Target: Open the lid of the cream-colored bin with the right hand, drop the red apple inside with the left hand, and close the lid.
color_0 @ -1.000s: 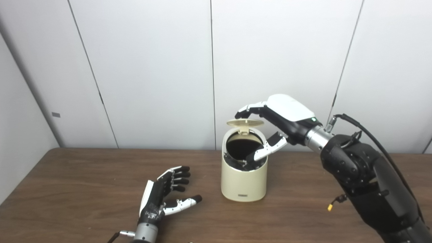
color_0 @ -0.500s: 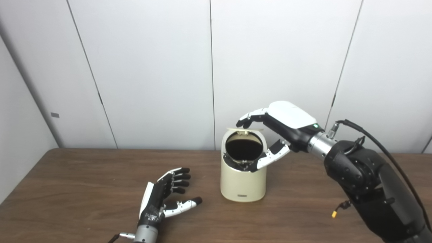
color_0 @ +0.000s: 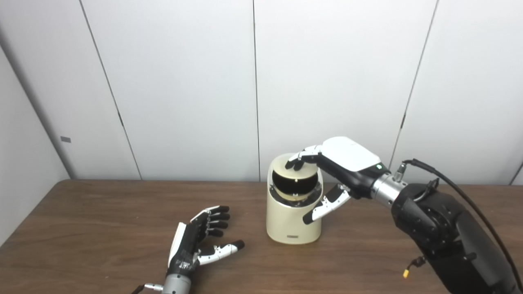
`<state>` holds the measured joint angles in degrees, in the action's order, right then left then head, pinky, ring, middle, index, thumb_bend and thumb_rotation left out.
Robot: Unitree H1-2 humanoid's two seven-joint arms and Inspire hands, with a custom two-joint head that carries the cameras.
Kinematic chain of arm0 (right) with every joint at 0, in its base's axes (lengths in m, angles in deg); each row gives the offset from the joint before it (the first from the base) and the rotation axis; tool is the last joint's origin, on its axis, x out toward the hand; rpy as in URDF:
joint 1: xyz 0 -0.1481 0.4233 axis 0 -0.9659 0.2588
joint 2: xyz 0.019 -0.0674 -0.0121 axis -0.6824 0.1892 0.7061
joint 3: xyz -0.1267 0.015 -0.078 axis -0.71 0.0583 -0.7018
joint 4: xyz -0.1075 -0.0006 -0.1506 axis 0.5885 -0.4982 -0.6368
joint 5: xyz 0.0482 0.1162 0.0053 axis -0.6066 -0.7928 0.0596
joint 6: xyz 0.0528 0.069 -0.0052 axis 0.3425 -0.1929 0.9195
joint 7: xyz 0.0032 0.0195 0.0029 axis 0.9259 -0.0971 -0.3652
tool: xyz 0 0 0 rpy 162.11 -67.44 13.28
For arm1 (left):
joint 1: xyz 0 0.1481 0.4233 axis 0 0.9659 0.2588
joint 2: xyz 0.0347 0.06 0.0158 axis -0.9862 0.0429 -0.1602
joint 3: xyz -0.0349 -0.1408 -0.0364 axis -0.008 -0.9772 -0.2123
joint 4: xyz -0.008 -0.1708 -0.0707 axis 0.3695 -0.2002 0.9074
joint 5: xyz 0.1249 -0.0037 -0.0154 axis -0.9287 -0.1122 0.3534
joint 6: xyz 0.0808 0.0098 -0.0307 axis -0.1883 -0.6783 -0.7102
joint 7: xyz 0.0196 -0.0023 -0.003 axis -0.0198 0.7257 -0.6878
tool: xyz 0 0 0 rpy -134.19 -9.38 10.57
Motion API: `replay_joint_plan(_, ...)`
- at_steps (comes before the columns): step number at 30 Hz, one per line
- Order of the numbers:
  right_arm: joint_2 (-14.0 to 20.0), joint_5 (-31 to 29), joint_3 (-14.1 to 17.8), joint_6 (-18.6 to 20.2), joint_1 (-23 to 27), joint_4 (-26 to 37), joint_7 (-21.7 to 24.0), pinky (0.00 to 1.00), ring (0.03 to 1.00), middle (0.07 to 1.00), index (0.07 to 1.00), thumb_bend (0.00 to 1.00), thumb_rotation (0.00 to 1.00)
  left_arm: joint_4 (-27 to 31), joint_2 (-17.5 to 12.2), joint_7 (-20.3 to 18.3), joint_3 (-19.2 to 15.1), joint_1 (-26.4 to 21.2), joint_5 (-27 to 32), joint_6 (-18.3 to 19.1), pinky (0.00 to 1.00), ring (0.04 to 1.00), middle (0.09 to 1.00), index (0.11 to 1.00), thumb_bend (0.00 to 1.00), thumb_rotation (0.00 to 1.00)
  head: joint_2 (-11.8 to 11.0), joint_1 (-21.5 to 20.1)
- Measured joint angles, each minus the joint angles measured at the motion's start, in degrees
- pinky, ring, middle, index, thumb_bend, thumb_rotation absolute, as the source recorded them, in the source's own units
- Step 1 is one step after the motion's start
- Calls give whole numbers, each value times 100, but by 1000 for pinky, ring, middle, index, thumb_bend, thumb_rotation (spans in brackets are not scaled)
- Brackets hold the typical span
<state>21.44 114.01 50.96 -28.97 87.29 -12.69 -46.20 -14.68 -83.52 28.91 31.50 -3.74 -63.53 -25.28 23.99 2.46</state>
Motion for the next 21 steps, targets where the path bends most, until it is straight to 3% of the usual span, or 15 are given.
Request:
replay_joint_plan(5,-14,1,-66,11,-185,0,44,813,887,771,783,785,436,43,11,0,-5,31,0,26,626,680,718,748,777,48,18,0)
replay_joint_plan(15,-28,39,-76,-2,-219,2,71,799,872,764,778,803,388,73,35,6,-7,47,-1,70,627,676,708,744,779,43,79,18)
replay_joint_plan(21,-31,98,-80,-6,-268,19,67,802,863,757,773,800,413,121,46,15,-4,72,-1,127,618,676,712,743,777,44,132,26)
